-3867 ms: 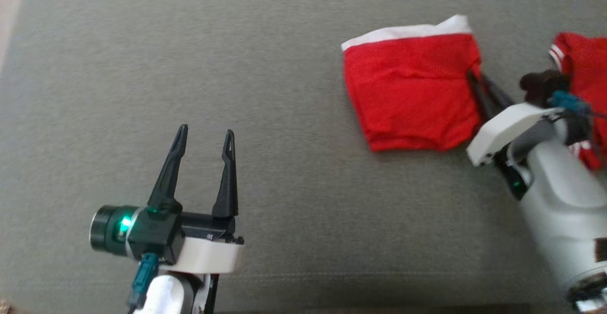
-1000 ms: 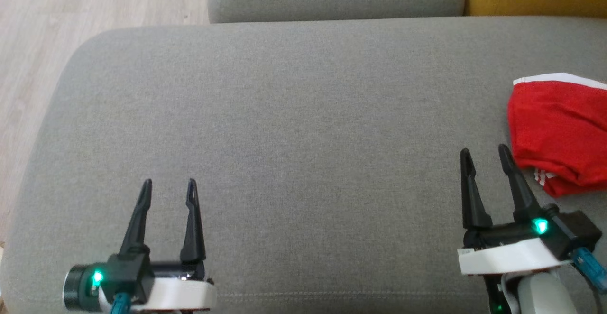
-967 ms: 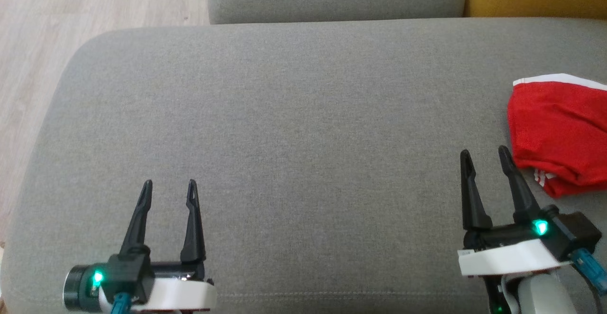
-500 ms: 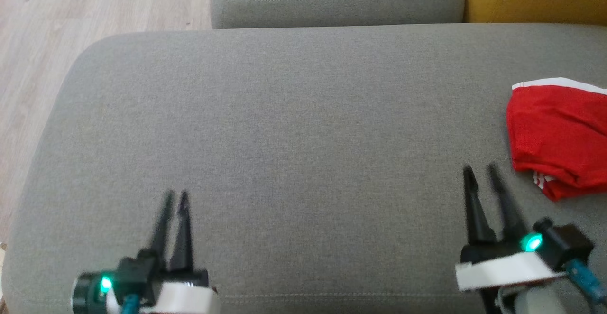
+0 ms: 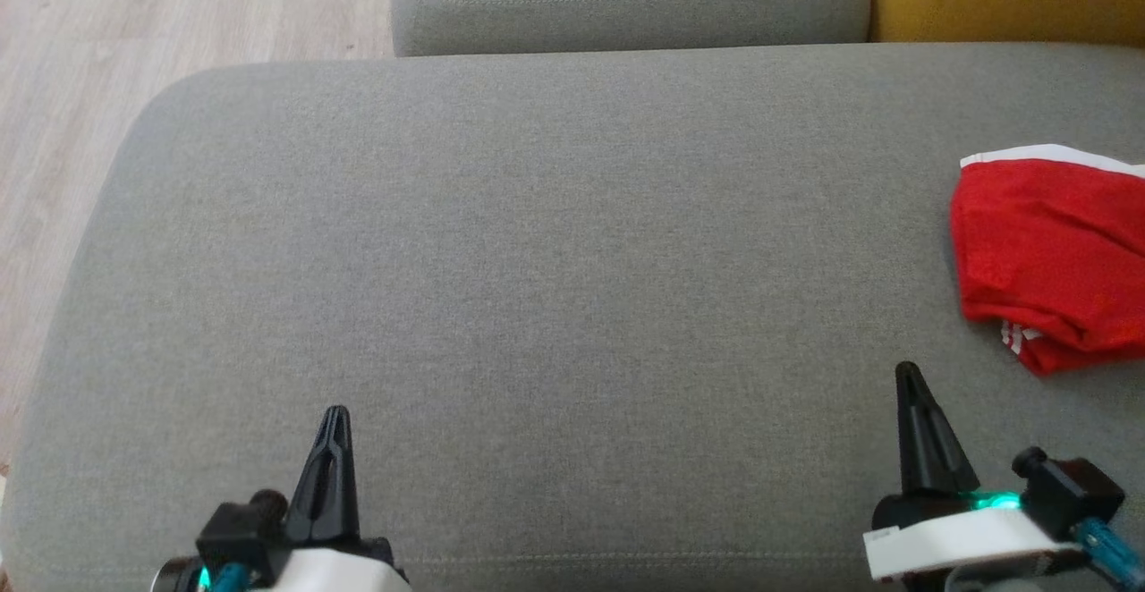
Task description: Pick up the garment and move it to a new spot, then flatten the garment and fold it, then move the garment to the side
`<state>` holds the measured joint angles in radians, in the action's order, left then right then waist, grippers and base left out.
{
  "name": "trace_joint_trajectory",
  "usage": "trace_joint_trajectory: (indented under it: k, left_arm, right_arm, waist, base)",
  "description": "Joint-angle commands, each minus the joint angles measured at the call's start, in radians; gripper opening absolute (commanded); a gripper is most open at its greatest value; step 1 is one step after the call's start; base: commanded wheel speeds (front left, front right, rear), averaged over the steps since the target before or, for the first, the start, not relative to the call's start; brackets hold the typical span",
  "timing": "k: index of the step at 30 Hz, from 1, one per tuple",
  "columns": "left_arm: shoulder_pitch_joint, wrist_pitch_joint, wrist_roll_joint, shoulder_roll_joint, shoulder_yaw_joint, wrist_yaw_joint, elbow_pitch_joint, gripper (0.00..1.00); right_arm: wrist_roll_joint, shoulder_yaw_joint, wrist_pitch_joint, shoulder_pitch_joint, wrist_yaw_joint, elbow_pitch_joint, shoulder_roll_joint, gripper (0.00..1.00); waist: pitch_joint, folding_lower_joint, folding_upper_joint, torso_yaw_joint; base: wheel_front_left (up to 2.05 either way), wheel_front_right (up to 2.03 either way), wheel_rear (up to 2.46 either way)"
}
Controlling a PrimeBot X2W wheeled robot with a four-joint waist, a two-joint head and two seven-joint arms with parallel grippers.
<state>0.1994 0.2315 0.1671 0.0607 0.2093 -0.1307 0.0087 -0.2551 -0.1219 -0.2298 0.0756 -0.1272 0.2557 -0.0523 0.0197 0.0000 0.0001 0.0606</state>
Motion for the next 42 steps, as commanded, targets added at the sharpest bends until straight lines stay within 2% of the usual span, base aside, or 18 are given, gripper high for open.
trace_joint_trajectory:
  k: [1, 42]
  left_arm:
    - [-0.043, -0.003, 0.032, 0.008, -0.017, 0.008, -0.023, 0.0]
    - [-0.138, -0.101, 0.561, 0.023, -0.096, 0.1, 0.072, 0.0]
  right_arm:
    - [-0.033, 0.006, 0.004, -0.044, 0.0, -0.033, -0.01, 0.0]
    - [-0.53, 0.058, 0.101, -0.092, -0.001, -0.026, -0.028, 0.0]
  waist:
    - [0.0, 0.0, -0.0001, -0.001]
    - [-0.006, 0.0, -0.0001, -0.022]
  base:
    - [0.0, 0.0, 0.0]
    - [0.0, 0.0, 0.0]
